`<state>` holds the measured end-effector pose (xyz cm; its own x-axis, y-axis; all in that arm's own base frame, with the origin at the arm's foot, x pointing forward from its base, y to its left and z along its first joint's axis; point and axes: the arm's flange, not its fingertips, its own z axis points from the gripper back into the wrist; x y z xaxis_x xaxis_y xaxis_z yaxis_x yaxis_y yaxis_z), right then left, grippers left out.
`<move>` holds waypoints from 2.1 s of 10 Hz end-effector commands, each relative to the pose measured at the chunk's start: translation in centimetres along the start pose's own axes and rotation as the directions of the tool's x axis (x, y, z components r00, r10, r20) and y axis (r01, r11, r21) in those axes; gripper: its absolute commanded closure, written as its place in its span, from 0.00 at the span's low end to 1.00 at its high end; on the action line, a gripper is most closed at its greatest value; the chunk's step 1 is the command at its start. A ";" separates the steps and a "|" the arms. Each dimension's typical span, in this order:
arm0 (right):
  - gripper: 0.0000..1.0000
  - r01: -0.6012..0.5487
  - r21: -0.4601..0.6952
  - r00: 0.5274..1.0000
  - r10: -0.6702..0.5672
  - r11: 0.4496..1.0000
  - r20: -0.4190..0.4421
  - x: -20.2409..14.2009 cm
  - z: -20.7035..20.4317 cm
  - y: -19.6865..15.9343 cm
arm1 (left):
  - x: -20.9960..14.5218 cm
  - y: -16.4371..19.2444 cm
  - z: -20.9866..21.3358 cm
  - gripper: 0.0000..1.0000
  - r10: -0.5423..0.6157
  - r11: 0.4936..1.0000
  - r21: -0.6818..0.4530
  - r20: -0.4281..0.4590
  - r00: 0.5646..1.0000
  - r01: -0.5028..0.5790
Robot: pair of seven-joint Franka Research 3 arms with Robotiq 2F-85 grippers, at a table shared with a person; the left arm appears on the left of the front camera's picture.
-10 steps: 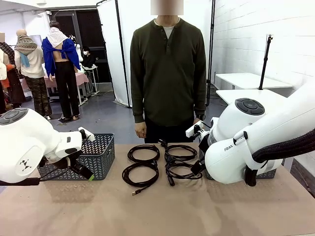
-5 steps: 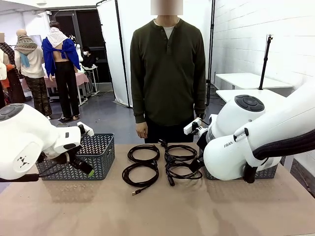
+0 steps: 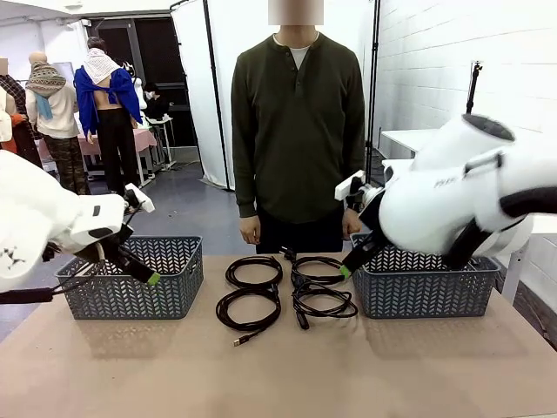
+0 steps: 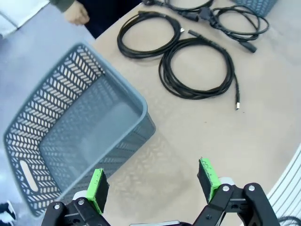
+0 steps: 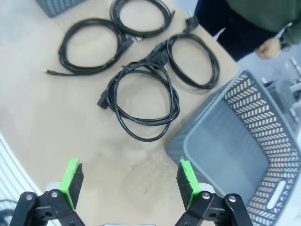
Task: Organize the cables according to human instructions.
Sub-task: Pick up a bundle of cables and place it in the basket indicated by the human.
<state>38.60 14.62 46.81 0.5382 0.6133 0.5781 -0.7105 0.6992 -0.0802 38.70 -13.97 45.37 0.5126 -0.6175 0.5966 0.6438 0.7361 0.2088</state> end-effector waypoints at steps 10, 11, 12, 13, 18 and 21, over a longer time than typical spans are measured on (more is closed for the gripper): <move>0.00 -0.070 0.122 0.994 0.059 0.990 0.095 -1.5 3.7 -4.8 | 1.7 3.9 5.6 0.00 -0.136 0.980 -0.136 0.068 0.988 0.144; 0.00 -0.070 0.122 0.994 0.059 0.990 0.095 -1.5 3.7 -4.8 | 1.7 3.9 5.6 0.00 -0.136 0.980 -0.136 0.068 0.988 0.144; 0.00 -0.070 0.122 0.994 0.059 0.990 0.095 -1.5 3.7 -4.8 | 1.7 3.9 5.6 0.00 -0.136 0.980 -0.136 0.068 0.988 0.144; 0.00 -0.070 0.122 0.994 0.059 0.990 0.095 -1.5 3.7 -4.8 | 1.7 3.9 5.6 0.00 -0.136 0.980 -0.136 0.068 0.988 0.144; 0.00 -0.070 0.122 0.994 0.059 0.990 0.095 -1.5 3.7 -4.8 | 1.7 3.9 5.6 0.00 -0.136 0.980 -0.136 0.068 0.988 0.144; 0.00 -0.070 0.122 0.994 0.059 0.990 0.095 -1.5 3.7 -4.8 | 1.7 3.9 5.6 0.00 -0.136 0.980 -0.136 0.068 0.988 0.144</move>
<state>39.29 9.07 49.59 0.4545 0.6234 0.6362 -0.7905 0.6115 -0.0344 38.81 -10.81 51.70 0.3802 -0.6960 0.6092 0.7803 0.5950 0.1928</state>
